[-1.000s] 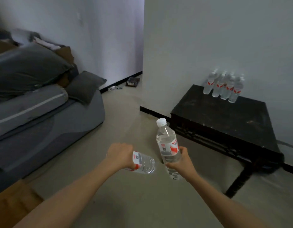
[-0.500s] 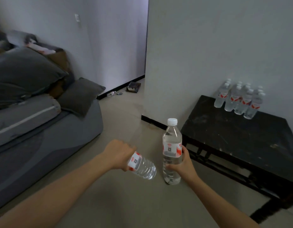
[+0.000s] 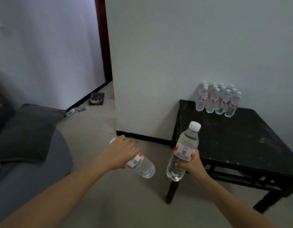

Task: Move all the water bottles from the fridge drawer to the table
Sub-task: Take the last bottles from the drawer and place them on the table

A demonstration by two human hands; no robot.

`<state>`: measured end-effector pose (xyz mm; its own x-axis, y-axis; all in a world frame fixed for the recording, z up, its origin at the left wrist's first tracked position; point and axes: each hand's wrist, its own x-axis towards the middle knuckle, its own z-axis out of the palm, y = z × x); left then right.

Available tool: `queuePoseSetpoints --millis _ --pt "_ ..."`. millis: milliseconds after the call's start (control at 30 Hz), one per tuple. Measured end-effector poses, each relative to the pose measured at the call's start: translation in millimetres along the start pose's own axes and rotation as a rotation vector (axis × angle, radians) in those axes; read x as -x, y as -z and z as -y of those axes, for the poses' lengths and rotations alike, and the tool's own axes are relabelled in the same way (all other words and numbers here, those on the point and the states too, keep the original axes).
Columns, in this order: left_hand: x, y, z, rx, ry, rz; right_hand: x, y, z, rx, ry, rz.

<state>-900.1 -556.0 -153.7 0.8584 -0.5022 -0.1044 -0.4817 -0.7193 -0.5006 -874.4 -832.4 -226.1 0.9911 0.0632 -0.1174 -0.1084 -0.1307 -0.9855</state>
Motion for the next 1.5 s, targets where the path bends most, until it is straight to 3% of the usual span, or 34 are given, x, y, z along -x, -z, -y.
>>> queuePoseSetpoints --millis 267,800,1100,1300,1433,1500 --pt "-125.5 -23.4 66.7 -0.118 -0.28 -0.258 -85.1 16.6 -10.6 0.022 -0.071 -0.168" --pt "-367.4 -49.1 147.1 -0.228 -0.358 -0.351 -303.4 65.8 -4.0 0.178 -0.147 -0.299" --pt "-526.3 -71.8 191.8 -0.285 -0.551 -0.536 -406.6 78.0 -13.6 0.104 -0.226 -0.598" --pt "-620.9 -63.3 196.3 -0.301 -0.703 -0.595 -433.8 89.9 -4.8 0.069 -0.305 -0.809" --pt "-675.5 -56.0 168.0 -0.225 -0.825 -0.49 -434.2 101.3 -12.7 0.068 -0.365 -0.897" --pt "-703.1 -46.6 149.8 -0.219 -0.882 -0.533 -436.9 114.0 -18.1 0.06 -0.375 -0.936"
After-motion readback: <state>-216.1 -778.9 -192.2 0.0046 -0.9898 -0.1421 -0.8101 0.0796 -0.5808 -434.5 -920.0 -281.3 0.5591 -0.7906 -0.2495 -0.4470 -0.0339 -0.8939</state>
